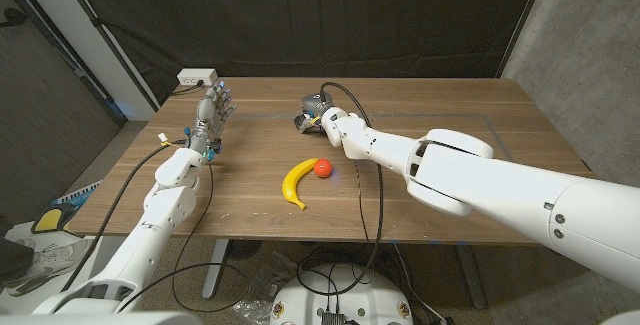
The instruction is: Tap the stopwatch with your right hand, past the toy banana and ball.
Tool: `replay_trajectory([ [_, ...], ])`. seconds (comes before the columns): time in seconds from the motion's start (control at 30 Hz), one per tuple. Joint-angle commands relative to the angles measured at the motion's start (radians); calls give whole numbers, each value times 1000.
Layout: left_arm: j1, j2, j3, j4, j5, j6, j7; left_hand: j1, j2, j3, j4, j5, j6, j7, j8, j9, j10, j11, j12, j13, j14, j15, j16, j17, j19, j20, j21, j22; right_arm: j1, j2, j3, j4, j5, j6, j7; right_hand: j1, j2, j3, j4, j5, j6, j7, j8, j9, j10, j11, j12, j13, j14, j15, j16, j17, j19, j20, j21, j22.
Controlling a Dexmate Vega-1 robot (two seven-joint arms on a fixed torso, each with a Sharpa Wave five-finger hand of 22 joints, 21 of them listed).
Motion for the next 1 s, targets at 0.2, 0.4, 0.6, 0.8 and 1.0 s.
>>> replay_trajectory([
  [0.2, -16, -5, 3, 23, 3, -5, -7, -4, 4, -7, -1, 6, -3, -1, -3, 3, -9, -1, 1, 5, -6, -4, -1, 2, -7, -1, -1, 5, 4, -14, -42, 3, 67, 29, -92, 179, 176, -17, 3, -4, 200, -140, 211, 5, 140, -77, 15, 19, 18, -122, 6, 25, 0, -156, 36, 3],
  [0.4, -13, -7, 3, 17, 3, -5, -5, -6, 4, -8, -1, 7, -6, 2, -4, 3, -12, 1, 0, 5, -9, -4, -2, 1, -9, 0, -2, 5, -33, -76, 1, -107, 37, 29, -116, 207, 181, -30, -4, -14, 271, -128, 253, 2, 228, -74, 33, 46, 82, -121, 41, 79, 24, -163, 109, 11],
  [0.6, -10, -7, 3, 12, 5, -7, -2, -8, 4, -10, -1, 9, -8, 3, -4, 3, -15, 0, -1, 5, -12, -3, -3, 1, -14, 0, -4, 5, -50, -96, 35, -145, 10, 36, -104, 220, 179, -41, -5, -24, 302, -120, 279, 5, 274, -66, 44, 72, 115, -120, 75, 133, 30, -166, 165, 19],
  [0.8, -8, -5, 4, 7, 5, -5, 0, -9, 4, -11, -1, 9, -10, 5, -5, 3, -15, 0, 0, 5, -14, -3, -3, 1, -15, -1, -4, 5, -58, -97, 52, -146, -14, 43, -117, 242, 180, -45, -9, -32, 339, -113, 265, -27, 304, -60, 47, 92, 143, -119, 85, 148, 32, -167, 214, 27],
  [1.0, -8, -5, 4, 7, 3, -8, -2, -11, 3, -12, -1, 11, -13, 5, -5, 3, -17, 1, -1, 5, -16, -2, -3, 1, -16, 1, -5, 5, -70, -105, 65, -167, -37, 28, -126, 261, 186, -44, -12, -35, 345, -111, 251, -32, 311, -76, 43, 104, 150, -119, 86, 157, 22, -168, 236, 26],
])
